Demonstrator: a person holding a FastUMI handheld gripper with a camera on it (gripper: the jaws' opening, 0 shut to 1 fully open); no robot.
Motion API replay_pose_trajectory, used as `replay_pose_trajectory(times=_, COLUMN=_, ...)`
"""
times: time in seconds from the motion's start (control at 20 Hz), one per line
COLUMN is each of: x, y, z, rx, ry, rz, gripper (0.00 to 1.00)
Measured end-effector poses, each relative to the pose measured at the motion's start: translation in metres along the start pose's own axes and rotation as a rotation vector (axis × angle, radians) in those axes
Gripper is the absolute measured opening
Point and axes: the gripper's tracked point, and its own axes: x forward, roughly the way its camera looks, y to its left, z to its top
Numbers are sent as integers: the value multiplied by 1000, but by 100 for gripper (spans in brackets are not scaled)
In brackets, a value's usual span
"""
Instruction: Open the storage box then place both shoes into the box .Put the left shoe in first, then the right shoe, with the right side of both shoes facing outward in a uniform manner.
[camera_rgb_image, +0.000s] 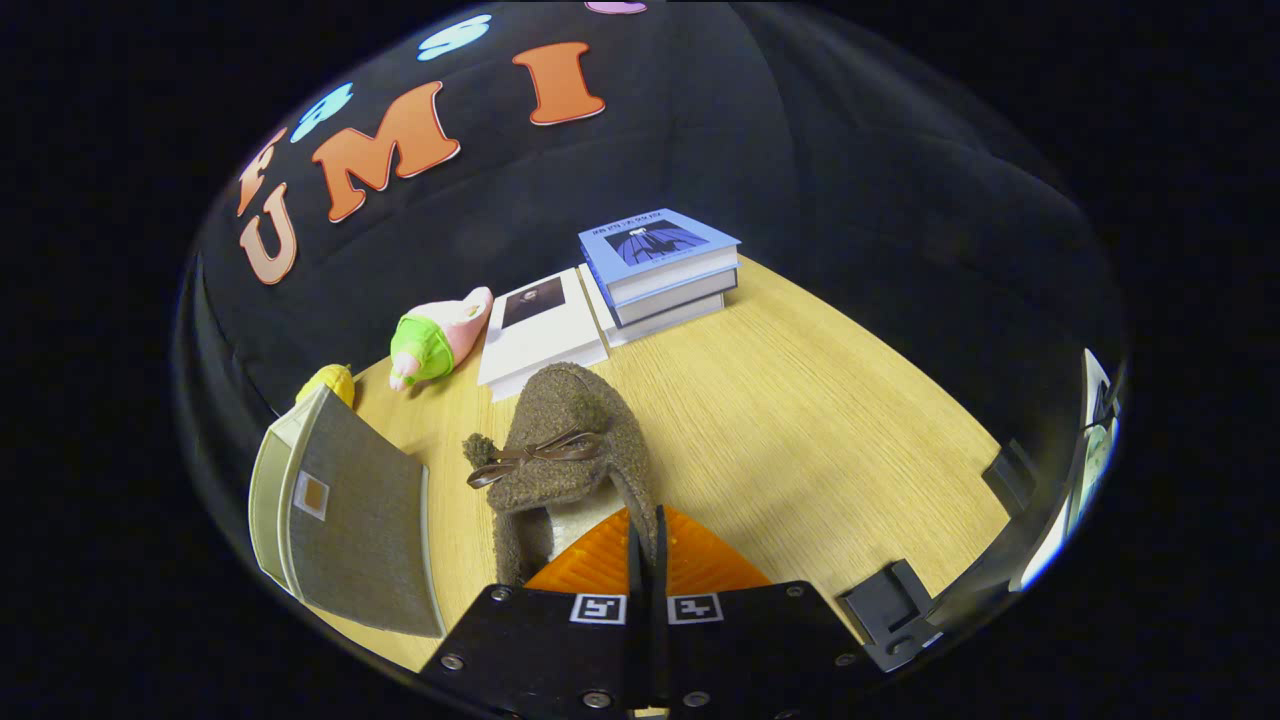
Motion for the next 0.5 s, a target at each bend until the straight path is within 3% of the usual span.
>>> replay_pose_trajectory(times=0.5, x=-52, y=93, z=44, rx=-12, ry=-64, rz=94, gripper=1)
